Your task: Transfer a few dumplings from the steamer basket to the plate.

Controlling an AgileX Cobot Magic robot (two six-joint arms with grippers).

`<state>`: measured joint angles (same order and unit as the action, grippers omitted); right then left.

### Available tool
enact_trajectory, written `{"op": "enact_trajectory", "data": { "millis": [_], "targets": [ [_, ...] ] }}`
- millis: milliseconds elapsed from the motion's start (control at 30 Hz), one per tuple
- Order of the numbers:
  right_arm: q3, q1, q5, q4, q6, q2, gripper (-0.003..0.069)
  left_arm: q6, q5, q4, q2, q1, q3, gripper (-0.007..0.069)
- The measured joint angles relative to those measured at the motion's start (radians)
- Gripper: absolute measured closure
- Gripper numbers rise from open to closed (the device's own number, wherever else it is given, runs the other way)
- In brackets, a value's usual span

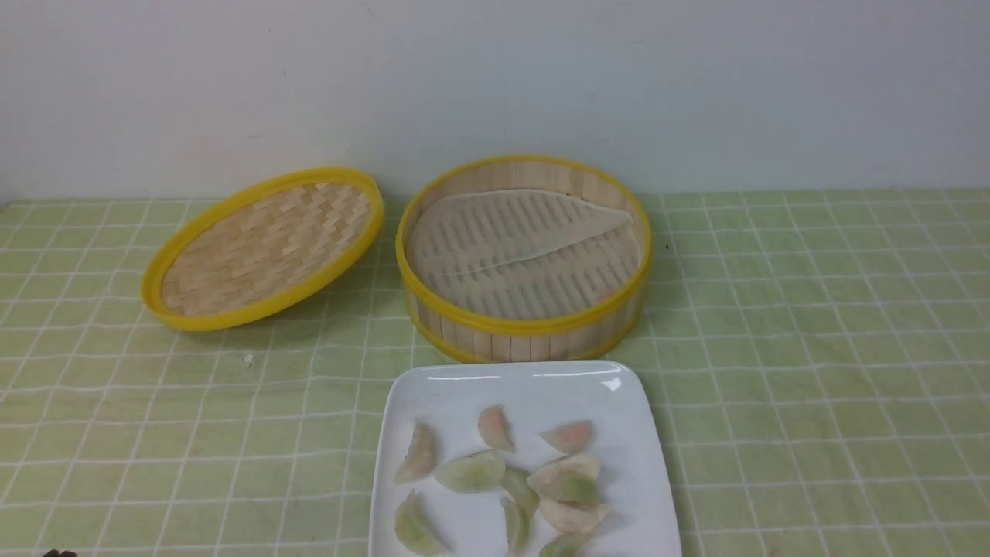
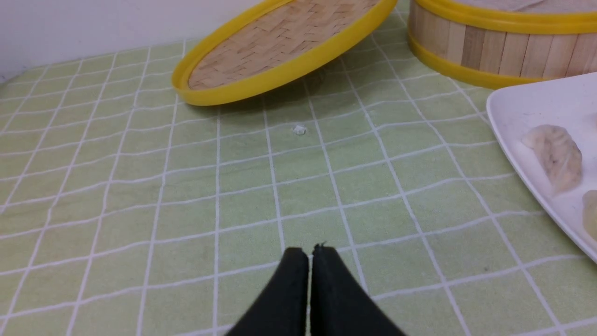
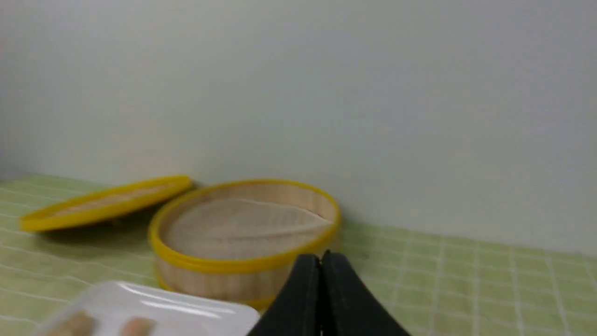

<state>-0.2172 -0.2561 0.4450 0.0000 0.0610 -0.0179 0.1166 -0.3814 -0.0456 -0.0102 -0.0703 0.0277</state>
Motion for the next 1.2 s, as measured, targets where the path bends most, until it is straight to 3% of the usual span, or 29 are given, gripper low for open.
{"op": "enact_trajectory", "data": {
  "millis": [100,233,1200],
  "targets": [
    [0.119,0.153,-0.014,0.0,-0.001,0.0,0.0671,0.001,0.0,0.0,0.0,0.0,0.0,0.0631],
    [0.222,0.236,-0.043,0.0,-0.003,0.0,0.0671,0.001,0.0,0.0,0.0,0.0,0.0,0.0631],
    [0.238,0.247,-0.058,0.009,-0.003,0.001,0.0671,0.001,-0.001,0.0,0.0,0.0,0.0,0.0631]
  ]
}}
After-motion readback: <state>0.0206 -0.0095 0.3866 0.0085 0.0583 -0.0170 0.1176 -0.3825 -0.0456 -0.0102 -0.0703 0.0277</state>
